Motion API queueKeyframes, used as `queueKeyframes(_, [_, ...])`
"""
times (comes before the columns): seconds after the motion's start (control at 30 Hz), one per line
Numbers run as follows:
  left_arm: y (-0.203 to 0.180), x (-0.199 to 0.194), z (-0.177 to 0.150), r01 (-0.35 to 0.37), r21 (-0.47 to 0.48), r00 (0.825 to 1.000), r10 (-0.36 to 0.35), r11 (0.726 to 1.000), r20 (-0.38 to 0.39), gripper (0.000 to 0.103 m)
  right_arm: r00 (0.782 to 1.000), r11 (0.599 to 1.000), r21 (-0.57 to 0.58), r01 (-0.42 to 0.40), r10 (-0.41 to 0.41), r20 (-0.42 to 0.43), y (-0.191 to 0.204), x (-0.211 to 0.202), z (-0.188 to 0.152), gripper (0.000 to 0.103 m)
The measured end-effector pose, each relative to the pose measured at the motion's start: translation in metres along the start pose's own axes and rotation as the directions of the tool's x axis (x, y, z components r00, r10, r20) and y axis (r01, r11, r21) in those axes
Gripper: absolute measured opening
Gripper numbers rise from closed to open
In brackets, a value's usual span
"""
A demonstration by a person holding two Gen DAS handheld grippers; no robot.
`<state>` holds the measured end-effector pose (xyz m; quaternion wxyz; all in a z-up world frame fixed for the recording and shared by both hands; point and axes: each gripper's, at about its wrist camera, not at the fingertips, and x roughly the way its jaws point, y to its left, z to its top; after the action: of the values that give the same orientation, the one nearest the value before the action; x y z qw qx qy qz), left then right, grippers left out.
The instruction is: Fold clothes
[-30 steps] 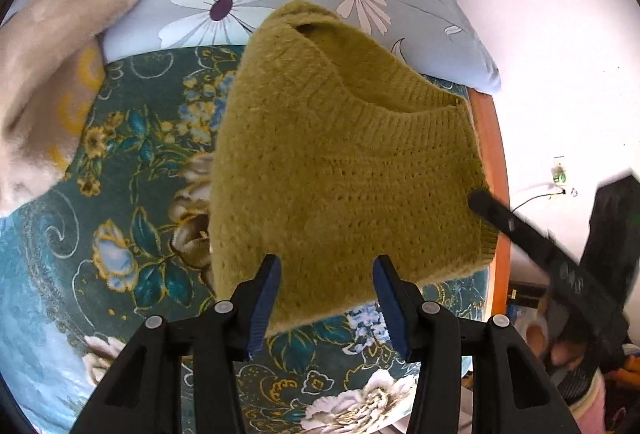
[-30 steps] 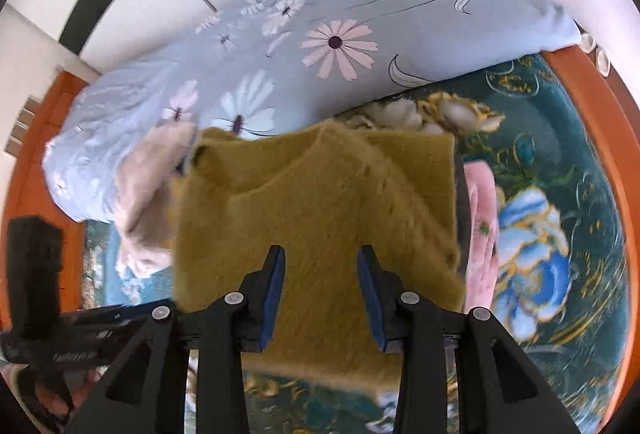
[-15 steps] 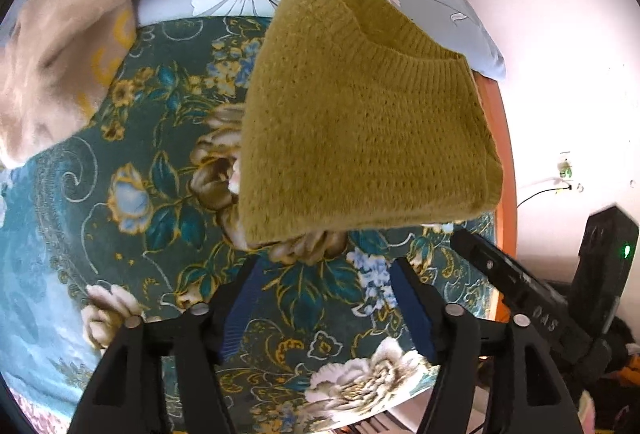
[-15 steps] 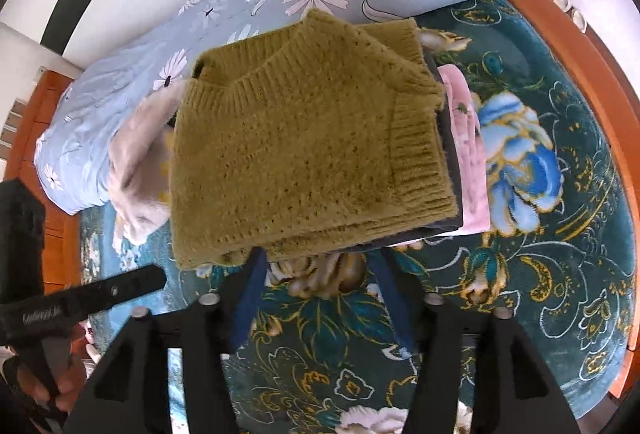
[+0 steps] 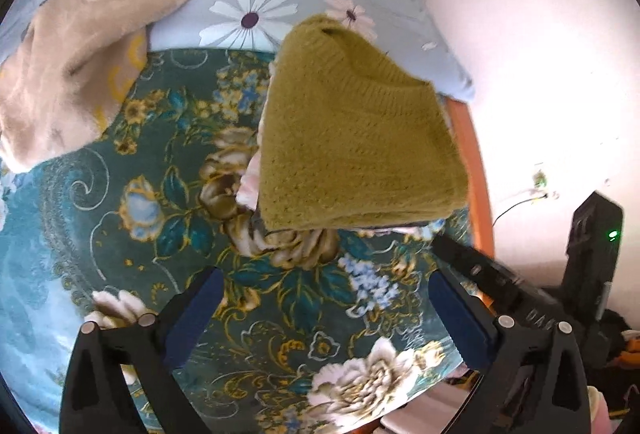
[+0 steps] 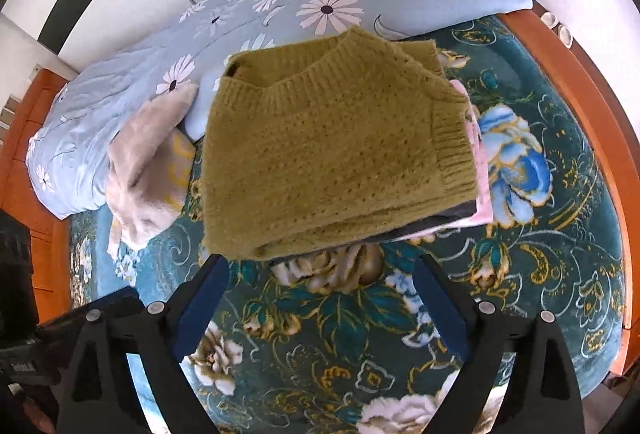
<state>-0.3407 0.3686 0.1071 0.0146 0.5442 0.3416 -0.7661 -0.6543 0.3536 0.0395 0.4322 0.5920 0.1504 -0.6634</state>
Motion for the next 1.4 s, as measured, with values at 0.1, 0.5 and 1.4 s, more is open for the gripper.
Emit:
queueKeyframes(0.1, [0.003,-0.001,0.001,-0.016,0.003,1.0,0.016,1.0,0.025,0.103,0.999,0.999,0.001,0.052,-0.052,-0.004,0.007,-0.004,-0.002,0.103])
queueKeyframes(0.5, [0.012,-0.004,0.012,-0.116,0.05,0.989,0.111,0.992,0.097,0.103,0.977,0.977,-0.03,0.209,-0.208,0.034,0.022,-0.018,0.002,0.103])
queueKeyframes(1.4, [-0.037,-0.003,-0.017,-0.367,0.196,0.93,0.353,0.909,0.101,0.103,0.991,0.993,-0.026,0.111,-0.109,0.071,0.004,-0.018,-0.013,0.103])
